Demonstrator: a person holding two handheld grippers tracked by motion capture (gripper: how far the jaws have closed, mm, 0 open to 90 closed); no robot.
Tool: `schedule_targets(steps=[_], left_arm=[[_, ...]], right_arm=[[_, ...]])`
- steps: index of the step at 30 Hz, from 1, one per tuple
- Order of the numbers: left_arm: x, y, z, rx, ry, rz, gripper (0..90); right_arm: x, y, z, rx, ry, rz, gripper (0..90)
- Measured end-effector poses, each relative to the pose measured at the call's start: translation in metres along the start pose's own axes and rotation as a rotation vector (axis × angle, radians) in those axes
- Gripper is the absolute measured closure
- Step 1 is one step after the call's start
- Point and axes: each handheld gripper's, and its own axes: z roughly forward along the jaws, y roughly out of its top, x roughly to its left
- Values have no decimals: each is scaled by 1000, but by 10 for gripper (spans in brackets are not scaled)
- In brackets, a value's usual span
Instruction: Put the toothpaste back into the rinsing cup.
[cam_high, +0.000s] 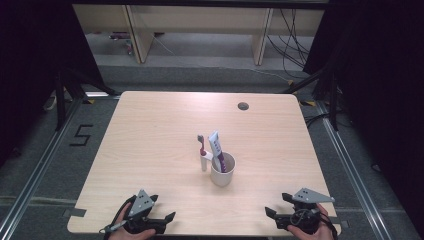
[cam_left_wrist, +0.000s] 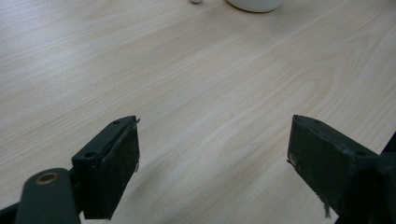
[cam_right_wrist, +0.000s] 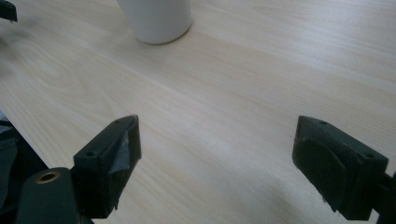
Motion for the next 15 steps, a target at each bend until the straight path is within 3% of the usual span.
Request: schedule_targets(steps=[1,2,3,6,7,9,15], left_arm=[[0,0,0,1,1,-1,164],[0,0,0,1,0,1,164],[0,0,0,1,-1,0,164],[1,0,-1,18,-3,20,165],[0,0,0,9,-2,11,164],[0,0,0,2,0,1,165],[1,0,-1,20,-1,20,164]], right_arm=[[2,-1,-1,9,7,28,166],[0,-1,-1,5,-7,-7,166],[-1,-2,-1,11,10,-9,167],[0,-3,0,18,-7,-12,166],[4,-4,-1,30,1,26,167],[1,-3,-2,31,4,-19,167],[1,-3,-1,35,-7,-13,166]])
